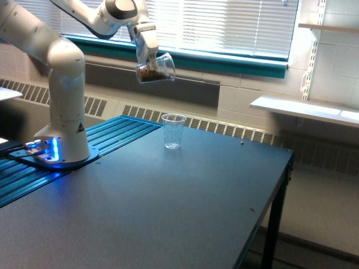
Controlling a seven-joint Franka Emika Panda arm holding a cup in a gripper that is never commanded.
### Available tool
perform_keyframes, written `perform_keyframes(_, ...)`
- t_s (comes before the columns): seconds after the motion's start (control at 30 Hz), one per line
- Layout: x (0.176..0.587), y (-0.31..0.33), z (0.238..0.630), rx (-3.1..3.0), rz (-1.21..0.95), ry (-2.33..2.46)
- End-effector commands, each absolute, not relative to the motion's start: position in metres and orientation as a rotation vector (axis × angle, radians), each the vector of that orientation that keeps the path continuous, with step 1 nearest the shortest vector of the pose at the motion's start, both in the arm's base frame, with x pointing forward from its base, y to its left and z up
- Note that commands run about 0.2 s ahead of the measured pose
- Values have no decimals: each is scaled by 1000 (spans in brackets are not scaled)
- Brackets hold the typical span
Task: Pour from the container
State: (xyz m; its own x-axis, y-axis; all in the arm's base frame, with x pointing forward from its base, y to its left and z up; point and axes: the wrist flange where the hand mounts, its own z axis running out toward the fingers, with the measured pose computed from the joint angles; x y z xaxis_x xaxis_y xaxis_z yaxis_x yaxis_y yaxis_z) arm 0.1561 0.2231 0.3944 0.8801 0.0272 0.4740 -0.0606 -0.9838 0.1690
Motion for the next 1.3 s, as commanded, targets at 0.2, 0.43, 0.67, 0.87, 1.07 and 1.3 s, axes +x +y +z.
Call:
perform_keyframes(0.2, 144, 220, 372, 2846, 659, -75)
perform_keyframes(0.43, 141, 222, 365, 2838, 640, -68)
perform_keyframes(0.67, 140, 224, 359, 2828, 626, -55)
perform_keyframes(0.87, 139, 224, 352, 2814, 610, -56)
perform_keyframes(1.07, 139, 226, 344, 2802, 596, -46)
perform_keyframes(1.3, 138, 229, 334, 2794, 578, -32)
